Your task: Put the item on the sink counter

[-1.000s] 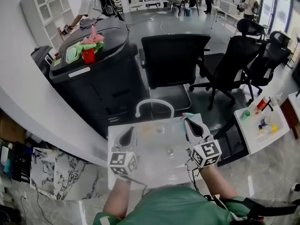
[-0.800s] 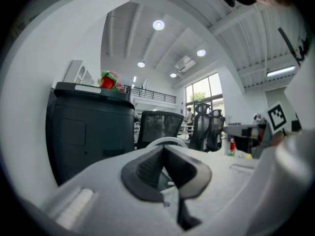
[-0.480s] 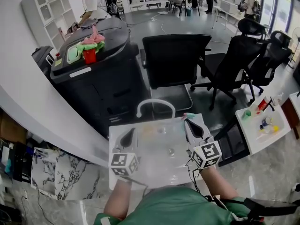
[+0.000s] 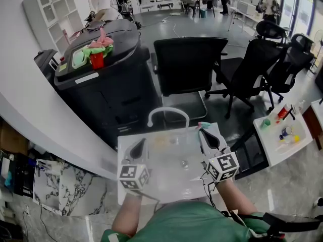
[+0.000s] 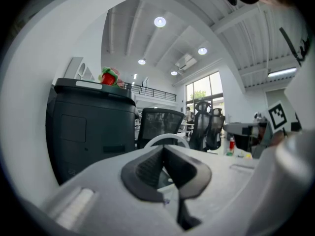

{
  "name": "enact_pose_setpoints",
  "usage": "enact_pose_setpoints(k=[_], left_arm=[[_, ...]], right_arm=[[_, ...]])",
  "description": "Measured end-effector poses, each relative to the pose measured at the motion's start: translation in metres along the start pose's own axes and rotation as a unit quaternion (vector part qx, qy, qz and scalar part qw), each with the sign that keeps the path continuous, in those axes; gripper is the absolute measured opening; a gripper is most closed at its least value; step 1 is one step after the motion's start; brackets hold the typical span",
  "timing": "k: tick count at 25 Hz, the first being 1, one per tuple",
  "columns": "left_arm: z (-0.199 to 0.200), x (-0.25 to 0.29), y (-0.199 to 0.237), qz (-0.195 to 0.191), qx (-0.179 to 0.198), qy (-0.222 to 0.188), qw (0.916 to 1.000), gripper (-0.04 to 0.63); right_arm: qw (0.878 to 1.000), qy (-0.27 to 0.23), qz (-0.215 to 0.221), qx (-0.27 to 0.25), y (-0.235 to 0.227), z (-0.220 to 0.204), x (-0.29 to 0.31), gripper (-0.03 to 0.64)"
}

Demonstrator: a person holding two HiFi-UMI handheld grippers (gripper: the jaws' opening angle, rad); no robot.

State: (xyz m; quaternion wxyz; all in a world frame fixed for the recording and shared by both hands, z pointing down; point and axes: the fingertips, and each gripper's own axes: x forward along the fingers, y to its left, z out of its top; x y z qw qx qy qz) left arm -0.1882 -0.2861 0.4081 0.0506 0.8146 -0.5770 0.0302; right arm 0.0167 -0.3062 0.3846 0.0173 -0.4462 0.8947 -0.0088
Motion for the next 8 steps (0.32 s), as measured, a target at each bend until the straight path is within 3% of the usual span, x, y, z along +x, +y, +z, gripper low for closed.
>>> enact_pose_setpoints(k=[8], left_arm=[[-0.0013,-0.0005,0.0036,-0.004,-0.002,0.004,1.0000,-0.002]], right_arm=[[1.000,-0.001,-0.004,-0.007,0.0046,0.0016,0.0008,0.002]])
